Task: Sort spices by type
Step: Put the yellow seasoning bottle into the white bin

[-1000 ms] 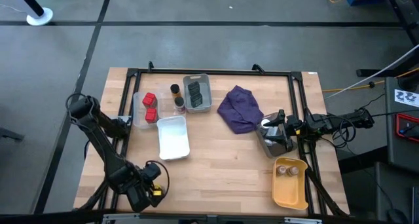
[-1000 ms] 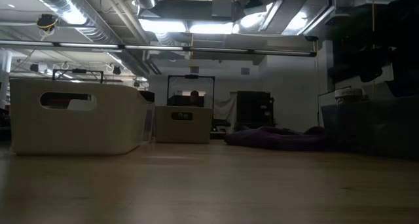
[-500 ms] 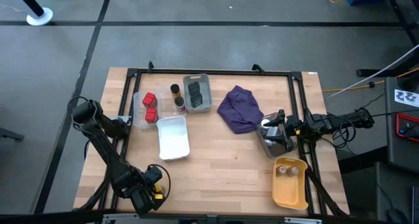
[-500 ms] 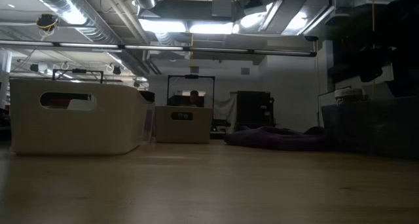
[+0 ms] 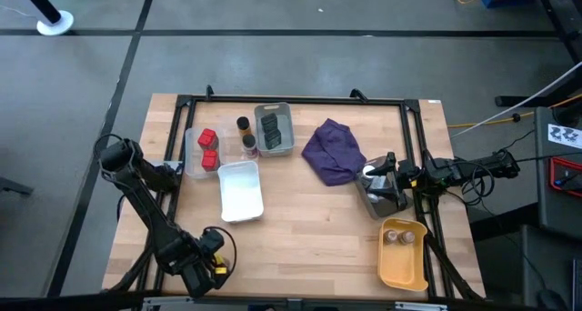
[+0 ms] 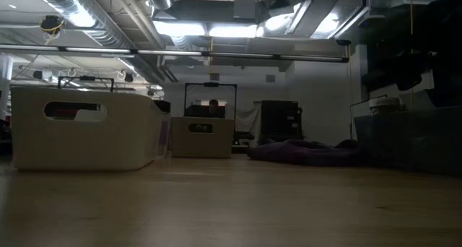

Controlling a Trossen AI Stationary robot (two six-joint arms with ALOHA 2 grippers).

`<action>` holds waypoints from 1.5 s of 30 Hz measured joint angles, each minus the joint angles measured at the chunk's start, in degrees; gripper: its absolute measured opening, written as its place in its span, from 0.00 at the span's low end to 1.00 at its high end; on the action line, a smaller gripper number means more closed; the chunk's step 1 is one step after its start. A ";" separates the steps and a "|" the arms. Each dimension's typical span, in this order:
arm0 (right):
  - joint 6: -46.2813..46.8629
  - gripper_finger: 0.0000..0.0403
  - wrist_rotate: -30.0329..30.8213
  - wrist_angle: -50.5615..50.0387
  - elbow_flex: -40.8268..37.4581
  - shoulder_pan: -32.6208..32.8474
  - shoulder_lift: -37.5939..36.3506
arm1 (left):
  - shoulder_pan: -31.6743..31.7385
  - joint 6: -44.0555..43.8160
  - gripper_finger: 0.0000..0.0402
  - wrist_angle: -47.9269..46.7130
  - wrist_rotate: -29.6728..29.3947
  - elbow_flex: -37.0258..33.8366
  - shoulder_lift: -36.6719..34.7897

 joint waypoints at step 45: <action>-0.01 0.71 -0.02 0.02 -0.01 -0.02 0.01 | 1.73 1.45 0.91 1.27 -1.49 0.00 0.00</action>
